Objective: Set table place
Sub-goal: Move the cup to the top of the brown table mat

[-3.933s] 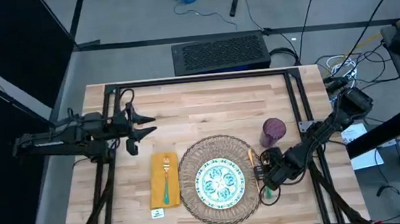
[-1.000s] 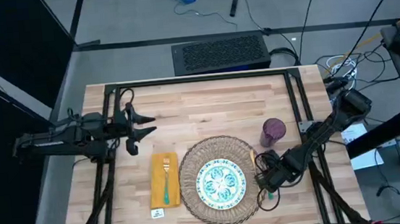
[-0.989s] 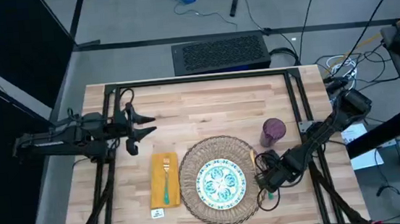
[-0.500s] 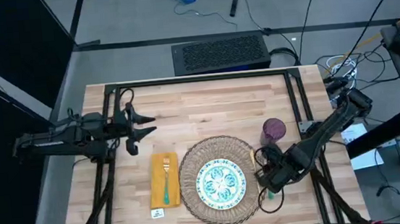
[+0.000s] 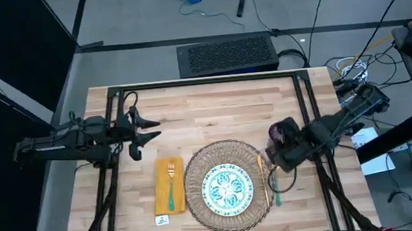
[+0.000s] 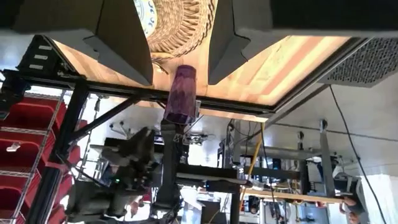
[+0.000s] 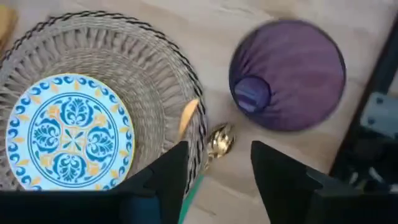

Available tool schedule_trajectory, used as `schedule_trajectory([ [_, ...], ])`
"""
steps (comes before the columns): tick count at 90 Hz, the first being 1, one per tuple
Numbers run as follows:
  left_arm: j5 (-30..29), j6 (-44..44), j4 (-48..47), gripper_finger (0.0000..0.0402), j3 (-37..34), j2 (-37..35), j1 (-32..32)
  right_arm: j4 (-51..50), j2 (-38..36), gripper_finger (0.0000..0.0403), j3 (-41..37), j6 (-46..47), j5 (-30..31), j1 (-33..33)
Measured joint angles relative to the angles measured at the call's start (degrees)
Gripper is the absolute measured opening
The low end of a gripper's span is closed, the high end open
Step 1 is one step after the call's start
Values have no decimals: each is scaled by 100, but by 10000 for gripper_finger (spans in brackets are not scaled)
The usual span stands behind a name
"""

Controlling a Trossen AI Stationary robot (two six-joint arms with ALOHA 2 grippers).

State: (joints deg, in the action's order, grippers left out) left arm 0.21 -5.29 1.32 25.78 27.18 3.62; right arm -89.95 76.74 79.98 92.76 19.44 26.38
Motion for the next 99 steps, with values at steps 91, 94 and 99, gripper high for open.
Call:
schedule_trajectory([
  [91, -49, 124, -23, 141, 0, 0, 0, 1469, -1820, 113, -3575, -769, -1596, -1742],
  [94, -51, 124, -19, 141, 0, 0, 0, 1543, -1822, 78, -3611, -782, -1603, -1743],
  [99, -53, 124, -8, 141, 0, 0, 0, 1611, -1817, 27, -3625, -940, -1528, -1743],
])
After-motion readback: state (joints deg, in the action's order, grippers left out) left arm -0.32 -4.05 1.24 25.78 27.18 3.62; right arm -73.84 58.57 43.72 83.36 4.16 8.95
